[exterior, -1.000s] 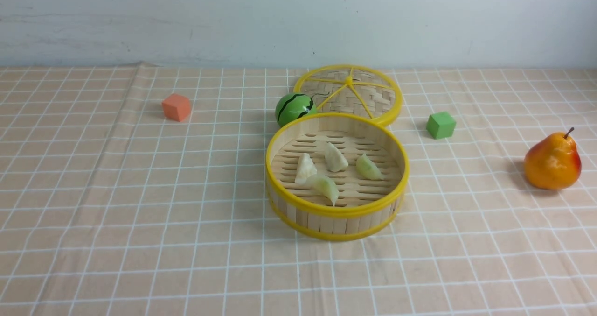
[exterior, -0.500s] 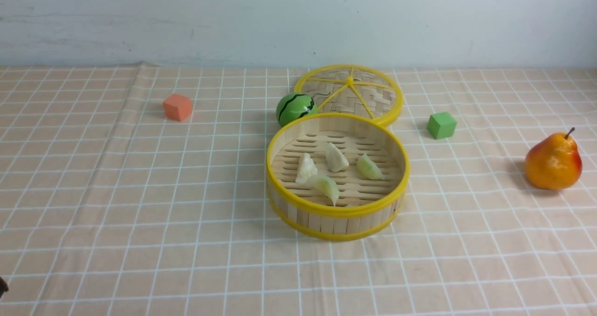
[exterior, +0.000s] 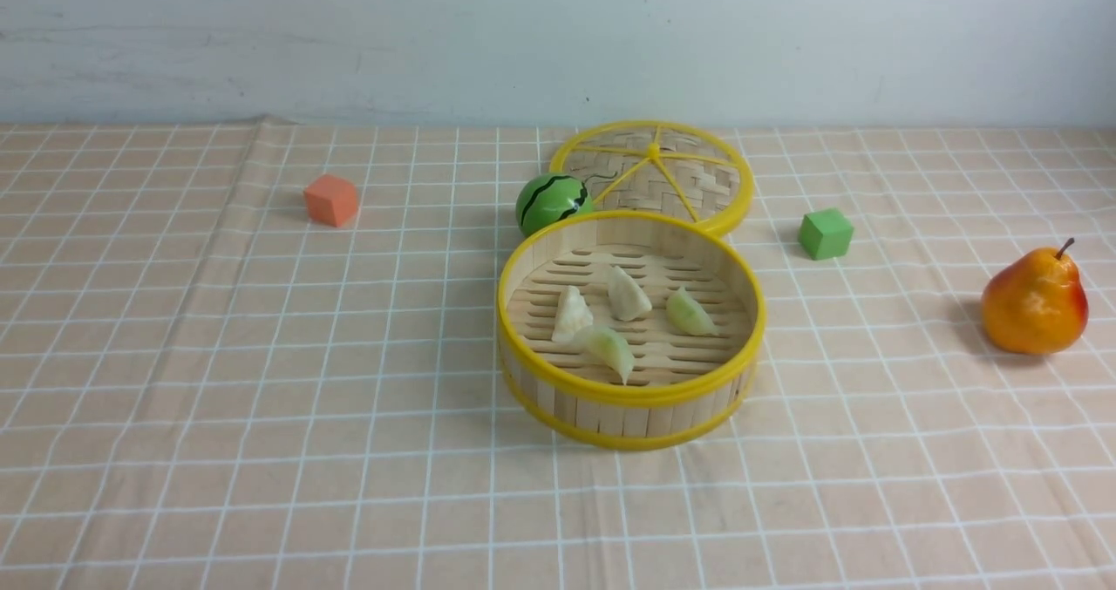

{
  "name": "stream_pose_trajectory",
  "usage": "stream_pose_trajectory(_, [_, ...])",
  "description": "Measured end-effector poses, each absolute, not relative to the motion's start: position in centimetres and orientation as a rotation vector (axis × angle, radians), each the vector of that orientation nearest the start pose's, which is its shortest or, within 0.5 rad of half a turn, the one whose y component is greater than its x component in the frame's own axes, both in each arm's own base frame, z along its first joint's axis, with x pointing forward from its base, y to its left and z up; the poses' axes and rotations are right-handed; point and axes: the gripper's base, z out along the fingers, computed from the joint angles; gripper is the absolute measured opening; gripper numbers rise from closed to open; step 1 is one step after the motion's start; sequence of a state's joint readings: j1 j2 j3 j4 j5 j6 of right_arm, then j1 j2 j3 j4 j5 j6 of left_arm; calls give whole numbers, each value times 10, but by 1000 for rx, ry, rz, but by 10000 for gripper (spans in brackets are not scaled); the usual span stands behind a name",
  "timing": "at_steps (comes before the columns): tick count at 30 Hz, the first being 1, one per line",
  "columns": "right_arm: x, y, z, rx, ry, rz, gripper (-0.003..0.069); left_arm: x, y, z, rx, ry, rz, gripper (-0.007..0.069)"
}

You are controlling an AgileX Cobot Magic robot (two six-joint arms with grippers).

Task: Put the dumplings into the steamer on the table with the brown tablecloth.

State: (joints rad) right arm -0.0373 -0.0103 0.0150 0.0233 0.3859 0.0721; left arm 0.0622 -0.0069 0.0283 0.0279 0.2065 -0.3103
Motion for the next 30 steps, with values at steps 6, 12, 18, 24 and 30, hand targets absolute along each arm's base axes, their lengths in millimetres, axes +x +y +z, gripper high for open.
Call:
stream_pose_trajectory(6, [52, -1, 174, 117, 1872, 47, 29, 53, 6, 174, -318, 1809, -83, -13])
stream_pose_trajectory(12, [52, -1, 174, 117, 1872, 47, 38, 53, 6, 172, -267, 1842, -36, -13])
stream_pose_trajectory(18, [52, -1, 174, 117, 1872, 47, 41, 53, 6, 171, -262, 1843, -33, -13])
stream_pose_trajectory(24, [52, -1, 174, 117, 1872, 47, 45, 53, 6, 171, -262, 1845, -33, -13])
stream_pose_trajectory(30, [52, -1, 174, 117, 1872, 47, 51, 53, 6, 171, -262, 1846, -33, -13])
